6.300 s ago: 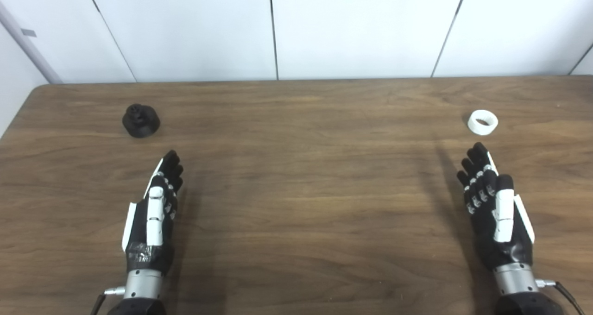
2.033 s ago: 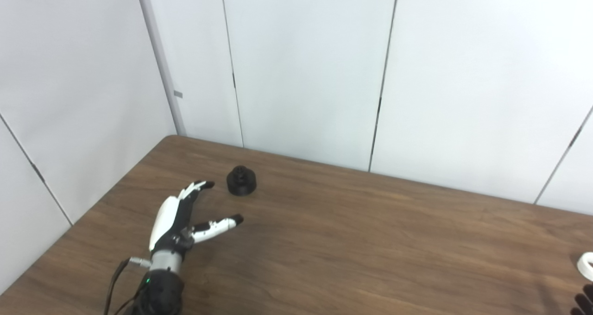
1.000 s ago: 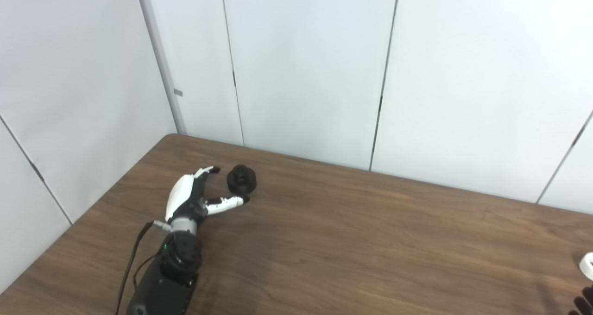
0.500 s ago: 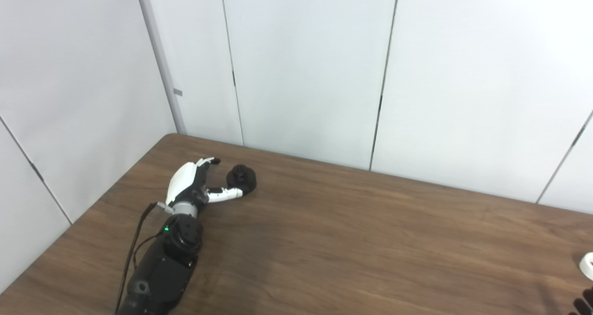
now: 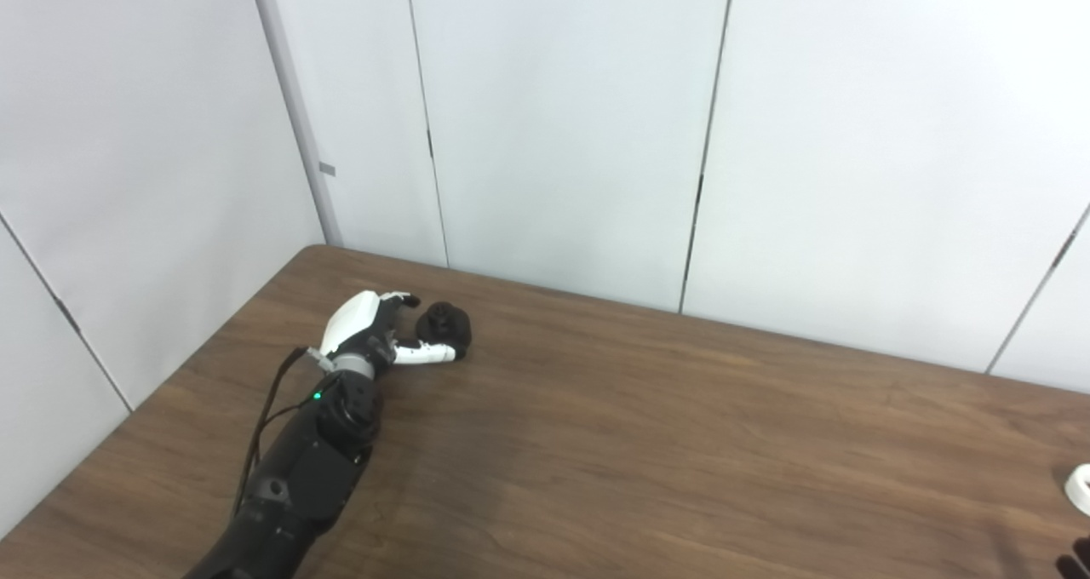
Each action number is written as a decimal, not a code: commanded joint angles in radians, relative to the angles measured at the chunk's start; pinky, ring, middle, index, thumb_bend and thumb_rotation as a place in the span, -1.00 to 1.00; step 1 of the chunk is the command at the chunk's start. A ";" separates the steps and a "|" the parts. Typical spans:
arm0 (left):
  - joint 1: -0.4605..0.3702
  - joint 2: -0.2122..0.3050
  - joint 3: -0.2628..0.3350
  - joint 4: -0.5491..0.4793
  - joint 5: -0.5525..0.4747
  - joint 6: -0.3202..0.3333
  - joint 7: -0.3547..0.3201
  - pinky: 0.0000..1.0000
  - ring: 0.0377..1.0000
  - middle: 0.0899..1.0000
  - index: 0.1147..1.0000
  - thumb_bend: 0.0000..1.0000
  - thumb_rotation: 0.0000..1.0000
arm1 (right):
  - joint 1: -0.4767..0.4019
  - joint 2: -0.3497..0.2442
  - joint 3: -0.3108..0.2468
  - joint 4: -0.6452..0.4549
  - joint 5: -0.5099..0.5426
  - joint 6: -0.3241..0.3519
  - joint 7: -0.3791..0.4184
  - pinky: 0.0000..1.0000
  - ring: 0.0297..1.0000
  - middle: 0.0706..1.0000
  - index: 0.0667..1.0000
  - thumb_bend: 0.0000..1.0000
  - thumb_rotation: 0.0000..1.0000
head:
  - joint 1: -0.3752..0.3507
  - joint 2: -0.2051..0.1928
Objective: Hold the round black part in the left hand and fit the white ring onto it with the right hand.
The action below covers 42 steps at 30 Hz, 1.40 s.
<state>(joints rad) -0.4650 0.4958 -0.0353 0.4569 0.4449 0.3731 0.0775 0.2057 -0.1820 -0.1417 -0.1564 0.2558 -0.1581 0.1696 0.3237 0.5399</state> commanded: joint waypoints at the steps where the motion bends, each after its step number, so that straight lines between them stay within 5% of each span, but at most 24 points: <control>1: -0.065 0.046 -0.009 0.002 0.021 -0.021 0.000 1.00 1.00 0.91 0.67 0.81 -0.21 | 0.049 0.030 0.012 0.036 0.004 0.002 -0.004 0.93 0.93 0.94 0.90 0.53 1.00 | 0.000 0.000; 30: -0.117 0.047 -0.065 0.089 0.013 -0.016 -0.017 1.00 0.99 0.86 0.52 0.74 -0.32 | 0.052 0.042 0.015 0.027 -0.005 0.004 -0.016 0.89 0.91 0.92 0.88 0.52 1.00 | -0.009 0.011; 42: -0.110 0.049 -0.048 0.080 -0.015 -0.011 -0.038 1.00 0.95 0.78 0.26 0.61 -0.49 | 0.057 0.044 0.016 0.019 -0.005 0.009 -0.016 0.93 0.94 0.94 0.89 0.50 1.00 | -0.007 0.013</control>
<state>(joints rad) -0.5415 0.5211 -0.0913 0.5525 0.4363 0.3676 0.0456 0.2152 -0.1682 -0.1418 -0.1687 0.2497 -0.1489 0.1556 0.3160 0.5522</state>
